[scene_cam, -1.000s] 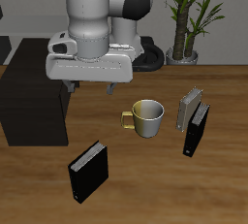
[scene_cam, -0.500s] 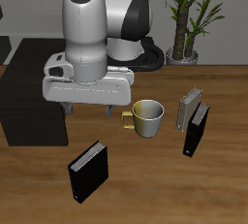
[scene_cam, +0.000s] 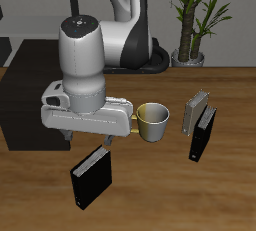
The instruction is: Place the right black book upright on top of the shelf and place the white-yellow mug on top of the shelf
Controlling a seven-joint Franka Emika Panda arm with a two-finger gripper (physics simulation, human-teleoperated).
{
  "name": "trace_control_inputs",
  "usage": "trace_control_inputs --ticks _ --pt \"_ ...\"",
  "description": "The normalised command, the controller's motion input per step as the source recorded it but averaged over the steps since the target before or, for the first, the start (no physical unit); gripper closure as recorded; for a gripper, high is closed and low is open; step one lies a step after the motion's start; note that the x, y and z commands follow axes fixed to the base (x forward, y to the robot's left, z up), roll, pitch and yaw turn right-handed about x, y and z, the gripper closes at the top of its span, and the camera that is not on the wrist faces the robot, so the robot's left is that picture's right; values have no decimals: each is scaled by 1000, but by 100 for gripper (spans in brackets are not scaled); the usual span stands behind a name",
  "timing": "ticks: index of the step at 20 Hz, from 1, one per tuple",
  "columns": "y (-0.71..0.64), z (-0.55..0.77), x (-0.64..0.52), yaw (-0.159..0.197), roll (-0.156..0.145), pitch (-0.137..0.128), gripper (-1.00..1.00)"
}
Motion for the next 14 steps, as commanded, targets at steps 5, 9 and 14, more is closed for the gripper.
trace_control_inputs --ticks 5,9,14 --pt "10 -378 62 -50 -2 18 -100" --pt "-32 -449 92 -13 -12 45 -100" --pt "0 -283 70 0 -17 44 -100"
